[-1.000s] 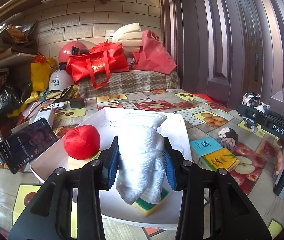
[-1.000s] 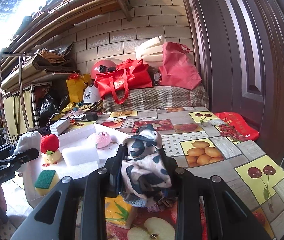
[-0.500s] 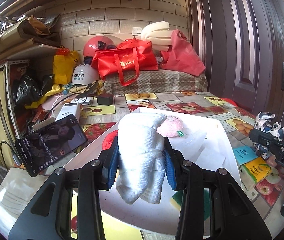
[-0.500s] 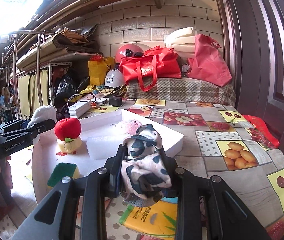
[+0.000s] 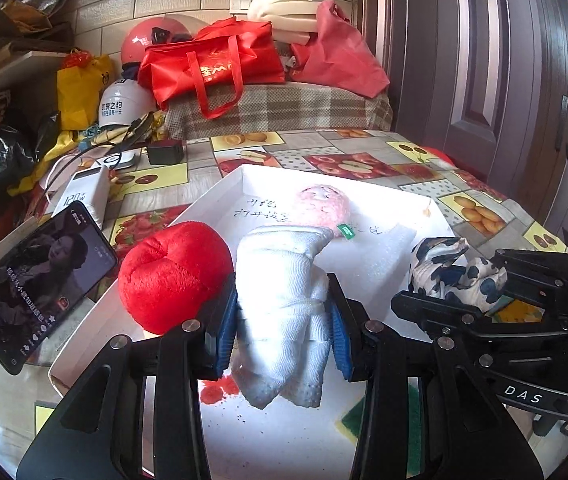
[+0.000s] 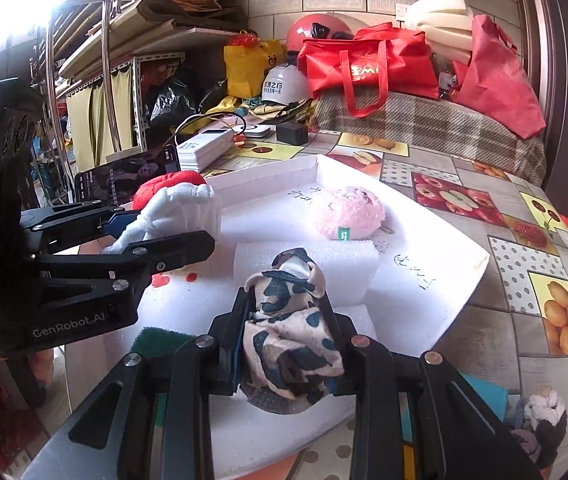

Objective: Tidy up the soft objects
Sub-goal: 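Carry the white glove and cow-print pouch over the white box, then open both tools to drop the glove and pouch into the box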

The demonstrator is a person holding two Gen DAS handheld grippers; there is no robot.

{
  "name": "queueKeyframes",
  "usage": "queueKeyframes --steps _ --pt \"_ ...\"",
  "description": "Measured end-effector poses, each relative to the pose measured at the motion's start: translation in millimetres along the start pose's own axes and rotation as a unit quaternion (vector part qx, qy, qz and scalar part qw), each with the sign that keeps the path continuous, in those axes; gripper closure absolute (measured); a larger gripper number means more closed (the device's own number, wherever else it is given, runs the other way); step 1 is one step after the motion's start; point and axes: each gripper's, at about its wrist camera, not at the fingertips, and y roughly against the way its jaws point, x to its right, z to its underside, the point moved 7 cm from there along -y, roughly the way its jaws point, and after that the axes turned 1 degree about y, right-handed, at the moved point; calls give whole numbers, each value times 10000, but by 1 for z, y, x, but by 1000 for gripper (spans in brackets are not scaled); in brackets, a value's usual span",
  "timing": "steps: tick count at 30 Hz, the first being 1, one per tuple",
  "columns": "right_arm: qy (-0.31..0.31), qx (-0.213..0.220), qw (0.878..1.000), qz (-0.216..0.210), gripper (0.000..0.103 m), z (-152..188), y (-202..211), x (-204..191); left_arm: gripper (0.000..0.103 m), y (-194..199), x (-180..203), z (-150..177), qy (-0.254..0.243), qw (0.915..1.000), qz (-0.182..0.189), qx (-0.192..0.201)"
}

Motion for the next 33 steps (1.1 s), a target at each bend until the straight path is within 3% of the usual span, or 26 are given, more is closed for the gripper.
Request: queueKeyframes --steps 4,10,21,23,26,28,31,33 --pt "-10 136 9996 267 73 -12 -10 7 64 -3 -5 -6 -28 9995 -287 115" --pt "-225 60 9990 379 73 -20 -23 15 64 -16 -4 -5 -194 9986 -469 -136" --pt "335 342 9971 592 71 -25 -13 -6 63 -7 -4 -7 -291 9965 -781 117" --pt "352 390 9965 647 64 -26 -11 -5 62 -5 -7 -8 -255 9956 -886 150" --pt "128 440 9956 822 37 -26 -9 5 59 1 -13 -9 -123 9945 -1001 293" --pt "-102 509 9950 849 20 -26 -6 14 42 6 -18 -10 1 9937 -1040 413" --pt "-197 656 9941 840 19 -27 0 17 20 10 -26 -11 193 9909 -1237 499" --pt "-169 712 9931 912 17 -28 2 16 14 11 -31 -11 292 9892 -1339 516"
